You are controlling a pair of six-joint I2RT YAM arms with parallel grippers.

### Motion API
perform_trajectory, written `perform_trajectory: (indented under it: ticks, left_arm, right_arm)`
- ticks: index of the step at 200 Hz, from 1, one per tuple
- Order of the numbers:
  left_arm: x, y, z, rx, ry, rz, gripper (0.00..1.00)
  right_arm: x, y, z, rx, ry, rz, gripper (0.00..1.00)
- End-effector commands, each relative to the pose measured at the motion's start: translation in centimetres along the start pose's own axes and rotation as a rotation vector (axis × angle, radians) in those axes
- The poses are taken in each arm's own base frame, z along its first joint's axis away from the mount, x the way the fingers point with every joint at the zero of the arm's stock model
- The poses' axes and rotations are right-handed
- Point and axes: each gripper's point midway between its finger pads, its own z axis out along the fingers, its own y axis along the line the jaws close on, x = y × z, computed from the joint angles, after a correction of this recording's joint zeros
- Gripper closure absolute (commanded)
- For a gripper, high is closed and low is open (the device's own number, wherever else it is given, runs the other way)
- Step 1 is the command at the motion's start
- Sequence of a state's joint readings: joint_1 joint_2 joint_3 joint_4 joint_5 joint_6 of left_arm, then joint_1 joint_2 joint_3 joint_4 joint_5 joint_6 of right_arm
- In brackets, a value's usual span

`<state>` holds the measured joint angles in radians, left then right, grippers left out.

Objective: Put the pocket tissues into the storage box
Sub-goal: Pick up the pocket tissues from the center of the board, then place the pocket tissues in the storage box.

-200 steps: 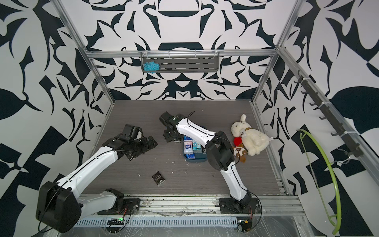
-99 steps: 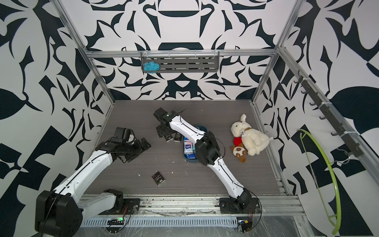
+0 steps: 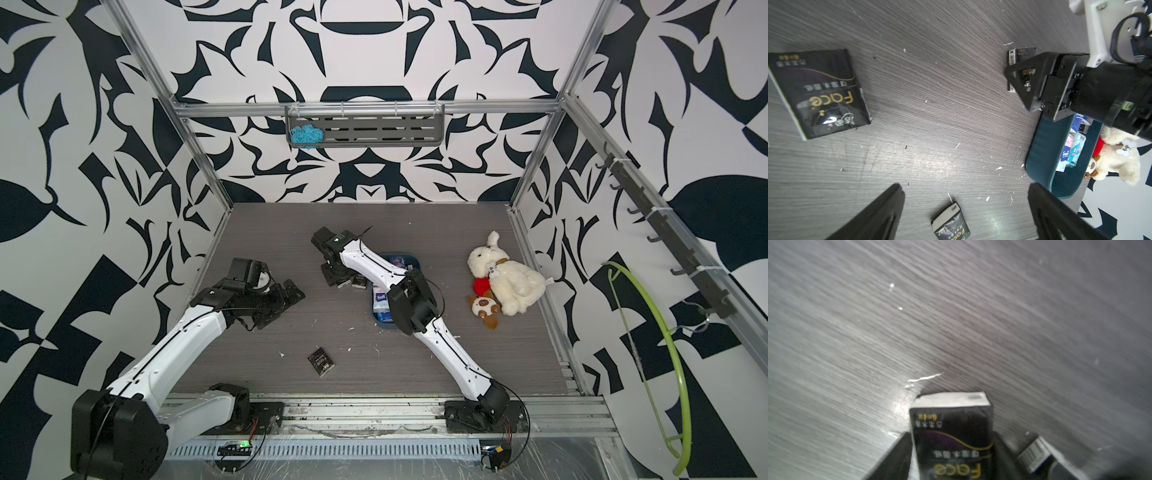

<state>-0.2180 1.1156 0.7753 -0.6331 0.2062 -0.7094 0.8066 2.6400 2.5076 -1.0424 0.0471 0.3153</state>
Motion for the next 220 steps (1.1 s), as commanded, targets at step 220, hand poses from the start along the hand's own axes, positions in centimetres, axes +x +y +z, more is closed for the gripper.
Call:
perform_trajectory:
  ticks: [220]
  left_arm:
    - [2.5, -5.4, 4.5, 0.025, 0.157, 0.079, 0.05]
  right_arm:
    - [12.4, -9.4, -17.7, 0.164, -0.236, 0.311, 0.61]
